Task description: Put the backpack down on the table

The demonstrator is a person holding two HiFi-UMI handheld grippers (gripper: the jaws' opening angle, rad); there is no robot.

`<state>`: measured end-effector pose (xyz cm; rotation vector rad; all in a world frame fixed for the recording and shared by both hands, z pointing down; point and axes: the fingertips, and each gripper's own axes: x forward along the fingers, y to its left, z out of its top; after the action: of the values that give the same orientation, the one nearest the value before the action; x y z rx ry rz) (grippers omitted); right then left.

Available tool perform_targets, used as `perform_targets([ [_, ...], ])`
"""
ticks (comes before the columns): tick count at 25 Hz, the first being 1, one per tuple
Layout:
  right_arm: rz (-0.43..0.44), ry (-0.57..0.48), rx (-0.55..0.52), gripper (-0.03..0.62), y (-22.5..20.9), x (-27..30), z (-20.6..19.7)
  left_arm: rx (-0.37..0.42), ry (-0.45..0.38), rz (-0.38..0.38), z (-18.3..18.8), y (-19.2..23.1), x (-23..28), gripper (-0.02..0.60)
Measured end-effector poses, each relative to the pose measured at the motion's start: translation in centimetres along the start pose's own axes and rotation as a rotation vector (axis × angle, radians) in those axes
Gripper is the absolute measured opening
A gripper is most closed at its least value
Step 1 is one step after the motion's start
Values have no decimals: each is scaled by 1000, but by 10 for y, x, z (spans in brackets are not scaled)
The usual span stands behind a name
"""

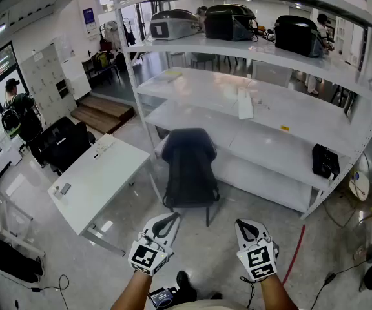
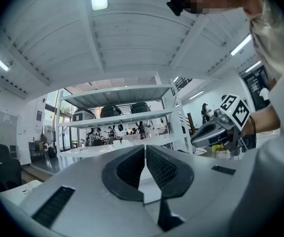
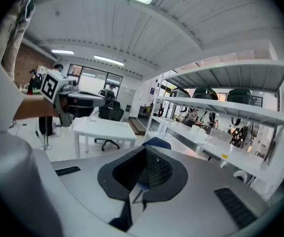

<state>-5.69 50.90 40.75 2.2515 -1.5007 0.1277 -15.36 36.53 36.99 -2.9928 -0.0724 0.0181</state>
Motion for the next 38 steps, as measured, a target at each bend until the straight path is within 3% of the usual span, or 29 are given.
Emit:
perform_targets([
  [11, -8, 17, -26, 23, 4, 14, -1, 36, 29, -6, -11, 6, 10, 23],
  [23, 1, 28, 19, 25, 9, 39, -2, 12, 50, -37, -26, 22, 20, 23],
  [38, -41, 44, 83, 25, 5, 136, 32, -16, 35, -115, -39, 124, 62, 23],
])
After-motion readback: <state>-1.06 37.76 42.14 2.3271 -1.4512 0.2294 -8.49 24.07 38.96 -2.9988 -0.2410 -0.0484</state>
